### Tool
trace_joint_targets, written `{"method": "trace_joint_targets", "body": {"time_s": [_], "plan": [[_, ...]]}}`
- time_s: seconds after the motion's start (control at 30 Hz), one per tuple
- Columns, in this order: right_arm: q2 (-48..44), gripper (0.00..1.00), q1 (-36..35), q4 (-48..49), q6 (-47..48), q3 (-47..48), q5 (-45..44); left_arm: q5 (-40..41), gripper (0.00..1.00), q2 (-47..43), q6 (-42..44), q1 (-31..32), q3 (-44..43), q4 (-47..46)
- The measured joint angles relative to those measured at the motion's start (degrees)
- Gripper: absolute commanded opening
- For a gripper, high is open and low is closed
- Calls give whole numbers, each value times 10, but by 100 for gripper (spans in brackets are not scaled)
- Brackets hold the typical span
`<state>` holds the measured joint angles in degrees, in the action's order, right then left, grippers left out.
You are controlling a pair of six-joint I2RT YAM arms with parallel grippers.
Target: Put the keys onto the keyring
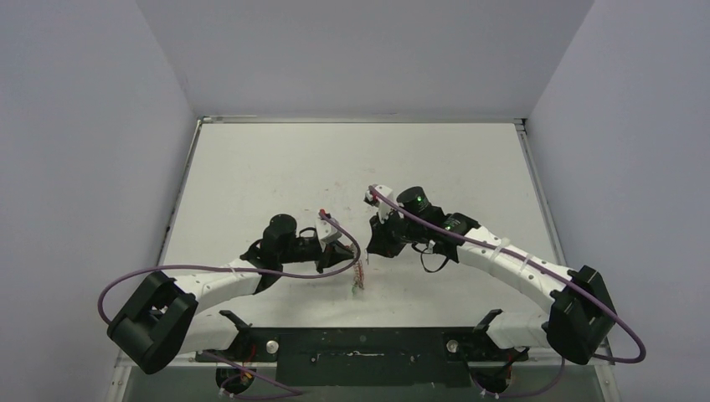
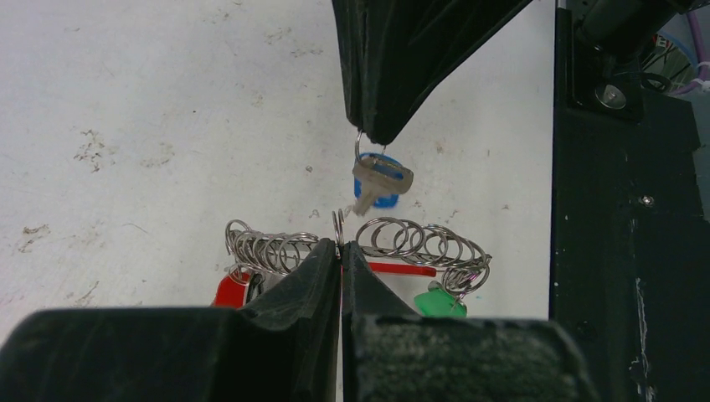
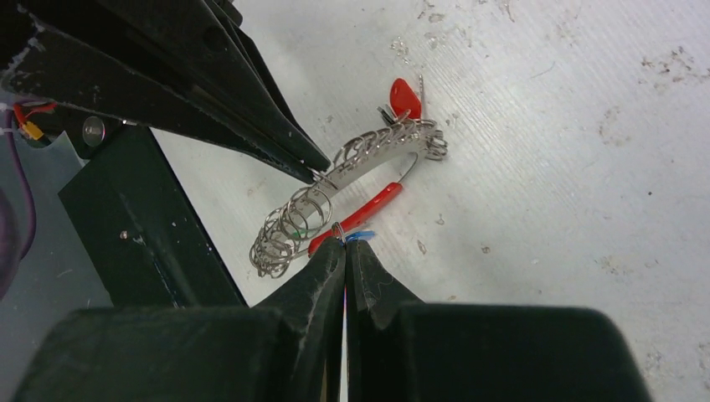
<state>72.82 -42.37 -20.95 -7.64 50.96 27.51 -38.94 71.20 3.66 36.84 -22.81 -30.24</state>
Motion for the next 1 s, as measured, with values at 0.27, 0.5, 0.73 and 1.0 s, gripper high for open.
{"method": "trace_joint_targets", "body": {"time_s": [0.27, 0.5, 0.73, 1.0], "plan": [[40, 0, -30, 12, 11, 18, -1, -5, 0, 0, 0, 3, 0, 0], [55, 0, -41, 14, 14, 37, -1, -6, 0, 0, 0, 6, 0, 0], [67, 0, -46, 14, 19, 44, -3, -6, 0, 0, 0, 6, 0, 0], [68, 0, -49, 8, 27, 44, -22, -6, 0, 0, 0, 6, 0, 0]]}}
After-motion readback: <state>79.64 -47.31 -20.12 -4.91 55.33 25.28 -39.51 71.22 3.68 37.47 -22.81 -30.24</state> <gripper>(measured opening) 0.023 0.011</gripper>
